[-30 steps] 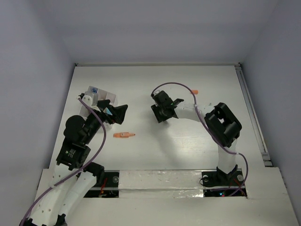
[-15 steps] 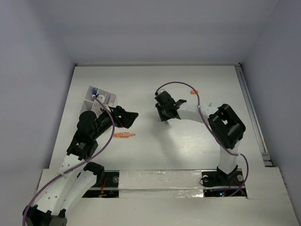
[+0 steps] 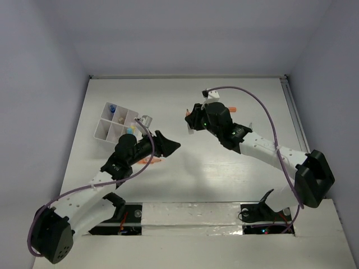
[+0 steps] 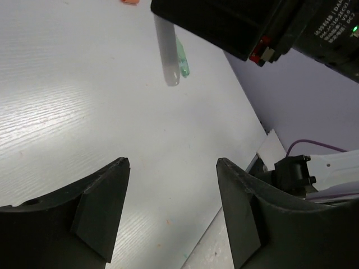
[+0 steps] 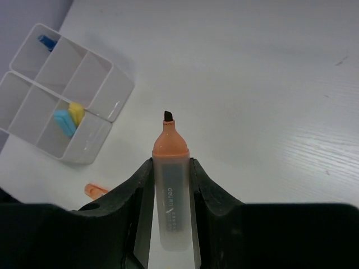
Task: Sort the stationery into containers
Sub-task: Pick up the pen from the center of the board, then close the pen cap on the pen.
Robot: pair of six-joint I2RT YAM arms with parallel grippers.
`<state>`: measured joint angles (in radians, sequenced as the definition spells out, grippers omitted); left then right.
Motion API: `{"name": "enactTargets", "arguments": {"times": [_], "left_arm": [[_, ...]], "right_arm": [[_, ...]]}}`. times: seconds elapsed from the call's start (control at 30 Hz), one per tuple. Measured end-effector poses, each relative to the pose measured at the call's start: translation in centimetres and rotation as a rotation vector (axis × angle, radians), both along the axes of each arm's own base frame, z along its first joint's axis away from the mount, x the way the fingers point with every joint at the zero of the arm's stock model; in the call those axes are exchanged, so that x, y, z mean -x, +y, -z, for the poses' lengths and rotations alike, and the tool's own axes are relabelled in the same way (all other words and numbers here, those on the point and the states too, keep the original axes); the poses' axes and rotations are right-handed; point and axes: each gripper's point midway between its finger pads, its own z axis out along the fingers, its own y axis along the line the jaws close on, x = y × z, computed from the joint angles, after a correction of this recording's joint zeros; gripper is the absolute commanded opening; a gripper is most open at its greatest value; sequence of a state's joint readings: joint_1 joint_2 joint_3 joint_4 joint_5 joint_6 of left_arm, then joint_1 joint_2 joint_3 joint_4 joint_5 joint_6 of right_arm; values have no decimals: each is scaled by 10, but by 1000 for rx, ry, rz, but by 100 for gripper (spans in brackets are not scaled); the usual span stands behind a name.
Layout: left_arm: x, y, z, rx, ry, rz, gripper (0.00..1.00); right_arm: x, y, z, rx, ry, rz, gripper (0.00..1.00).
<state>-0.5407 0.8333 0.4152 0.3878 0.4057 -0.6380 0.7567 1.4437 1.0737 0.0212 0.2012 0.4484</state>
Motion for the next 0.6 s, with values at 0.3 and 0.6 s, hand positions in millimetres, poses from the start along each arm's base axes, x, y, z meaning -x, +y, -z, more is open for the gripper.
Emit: {"name": "enactTargets", "arguments": {"times": [0.3, 0.6], "left_arm": [[-16, -22, 13, -6, -5, -14, 61], [-35, -23, 19, -25, -30, -75, 44]], "right_arm": [[25, 32, 1, -73, -1, -78, 0], [30, 41, -7, -104, -17, -103, 0]]}}
